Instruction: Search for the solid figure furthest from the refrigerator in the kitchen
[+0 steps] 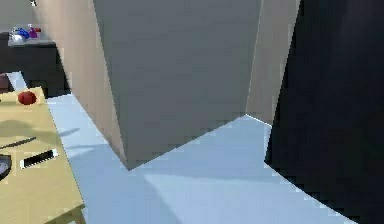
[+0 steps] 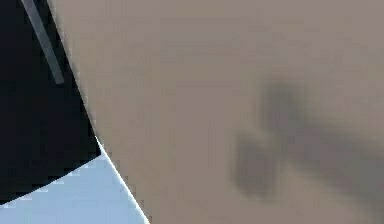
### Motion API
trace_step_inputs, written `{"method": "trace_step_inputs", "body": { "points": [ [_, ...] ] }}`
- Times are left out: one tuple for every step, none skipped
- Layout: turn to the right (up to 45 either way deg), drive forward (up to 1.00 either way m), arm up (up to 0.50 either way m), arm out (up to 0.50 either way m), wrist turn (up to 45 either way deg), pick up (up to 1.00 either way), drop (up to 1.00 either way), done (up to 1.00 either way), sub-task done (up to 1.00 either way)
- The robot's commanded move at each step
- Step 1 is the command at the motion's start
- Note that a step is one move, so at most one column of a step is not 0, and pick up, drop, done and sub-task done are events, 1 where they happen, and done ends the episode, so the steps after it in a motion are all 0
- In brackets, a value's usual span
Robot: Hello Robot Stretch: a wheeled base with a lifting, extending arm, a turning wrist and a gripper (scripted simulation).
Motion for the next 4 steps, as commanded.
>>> {"method": "trace_step_inputs", "body": {
  "points": [
    [0.0,1.00,0.00,0.00,0.0,0.00,0.00,0.00,0.00],
    [0.0,0.65,0.00,0.00,0.0,0.00,0.00,0.00,0.00],
    [45.0,0.00,0.00,0.00,0.0,0.00,0.00,0.00,0.00],
    [45.0,0.00,0.00,0.00,0.0,0.00,0.00,0.00,0.00]
  ]
}}
